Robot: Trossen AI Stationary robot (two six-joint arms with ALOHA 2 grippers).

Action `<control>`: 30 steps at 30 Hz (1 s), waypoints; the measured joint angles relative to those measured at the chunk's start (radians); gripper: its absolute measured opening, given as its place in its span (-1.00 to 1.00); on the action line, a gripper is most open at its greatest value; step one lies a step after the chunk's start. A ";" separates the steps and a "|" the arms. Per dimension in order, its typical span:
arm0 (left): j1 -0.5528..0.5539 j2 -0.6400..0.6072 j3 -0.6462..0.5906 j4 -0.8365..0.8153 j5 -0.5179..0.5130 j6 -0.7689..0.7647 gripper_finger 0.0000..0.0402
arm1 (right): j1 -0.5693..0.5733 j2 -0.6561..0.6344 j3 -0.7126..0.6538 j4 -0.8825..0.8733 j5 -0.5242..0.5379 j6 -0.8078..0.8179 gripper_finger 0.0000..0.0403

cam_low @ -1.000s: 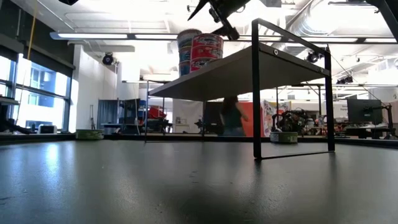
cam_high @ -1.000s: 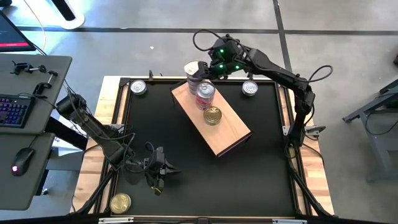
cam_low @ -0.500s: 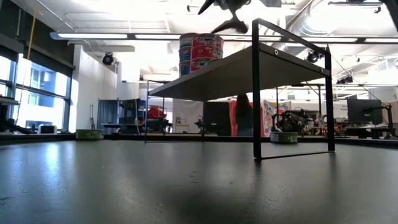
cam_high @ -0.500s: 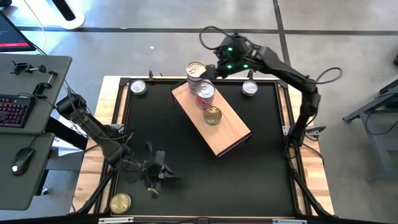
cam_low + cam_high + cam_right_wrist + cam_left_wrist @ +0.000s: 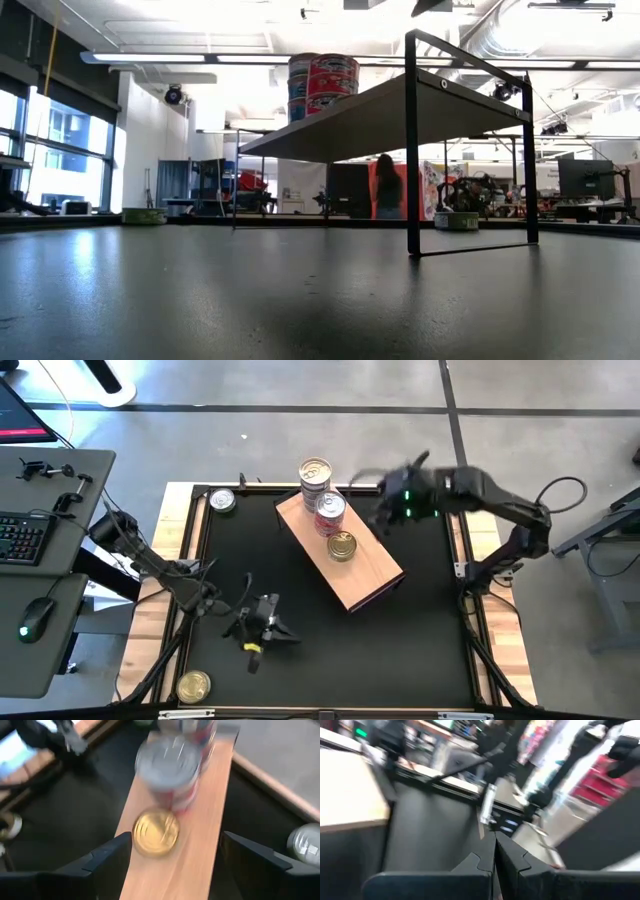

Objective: Stack canned seafood by type on shelf
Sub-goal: Stack the green tuna can on top of the green tuna can on the shelf

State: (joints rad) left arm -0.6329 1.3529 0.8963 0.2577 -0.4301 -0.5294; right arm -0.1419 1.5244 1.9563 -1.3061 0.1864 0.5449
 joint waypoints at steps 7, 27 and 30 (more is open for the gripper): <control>0.051 -0.054 0.000 -0.053 0.337 -0.032 -1.00 | 0.224 -0.042 -0.246 0.003 0.016 0.173 0.47; -0.573 0.042 0.000 -0.693 0.031 -0.662 -1.00 | 0.924 -0.028 -0.788 0.510 0.266 1.086 -0.98; -0.592 0.062 0.000 -0.798 0.121 -0.823 -1.00 | 0.947 -0.019 -0.849 0.602 0.274 1.107 -0.97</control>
State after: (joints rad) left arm -1.2249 1.4150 0.8959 -0.5398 -0.3092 -1.3523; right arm 0.8056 1.5052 1.1069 -0.7043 0.4607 1.6523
